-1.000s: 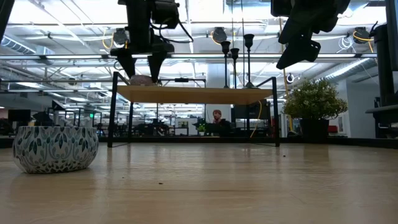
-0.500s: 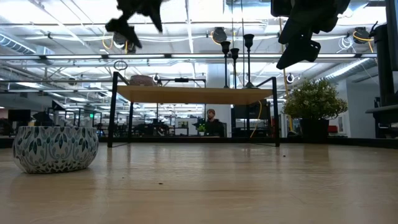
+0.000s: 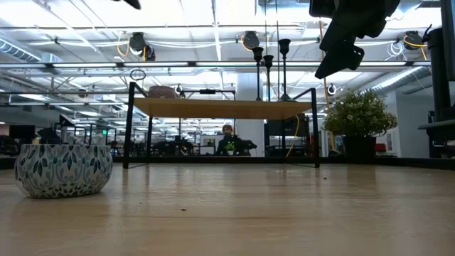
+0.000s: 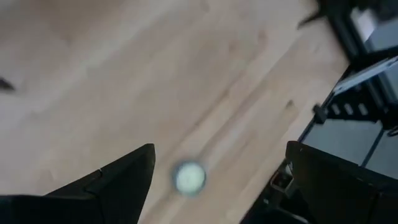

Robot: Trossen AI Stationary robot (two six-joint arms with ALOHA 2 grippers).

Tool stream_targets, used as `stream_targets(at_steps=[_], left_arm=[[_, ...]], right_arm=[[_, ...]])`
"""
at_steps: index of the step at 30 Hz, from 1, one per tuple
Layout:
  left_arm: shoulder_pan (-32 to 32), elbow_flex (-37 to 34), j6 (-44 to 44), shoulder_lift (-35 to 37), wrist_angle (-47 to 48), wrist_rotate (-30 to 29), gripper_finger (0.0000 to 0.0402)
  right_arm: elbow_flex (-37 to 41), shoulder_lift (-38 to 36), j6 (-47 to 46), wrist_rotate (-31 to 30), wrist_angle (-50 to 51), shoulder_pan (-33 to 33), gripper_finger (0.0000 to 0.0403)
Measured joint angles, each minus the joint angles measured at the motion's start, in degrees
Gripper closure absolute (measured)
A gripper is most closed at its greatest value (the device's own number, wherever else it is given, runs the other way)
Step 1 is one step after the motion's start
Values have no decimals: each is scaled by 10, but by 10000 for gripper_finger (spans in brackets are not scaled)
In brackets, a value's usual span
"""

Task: Pick & Place candle stick holders
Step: Put the blue candle on the shelf

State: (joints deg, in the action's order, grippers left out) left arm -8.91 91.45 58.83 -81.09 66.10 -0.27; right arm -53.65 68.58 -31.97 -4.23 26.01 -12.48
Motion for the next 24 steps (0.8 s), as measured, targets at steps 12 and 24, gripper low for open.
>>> stream_targets(at_steps=[12, 24], left_arm=[[-142, -46, 168, -70, 0, 0, 36], [-174, -46, 193, -180, -54, 1, 36]], right_arm=[[0, 0, 1, 0, 2, 0, 110], [0, 0, -3, 0, 4, 0, 110]])
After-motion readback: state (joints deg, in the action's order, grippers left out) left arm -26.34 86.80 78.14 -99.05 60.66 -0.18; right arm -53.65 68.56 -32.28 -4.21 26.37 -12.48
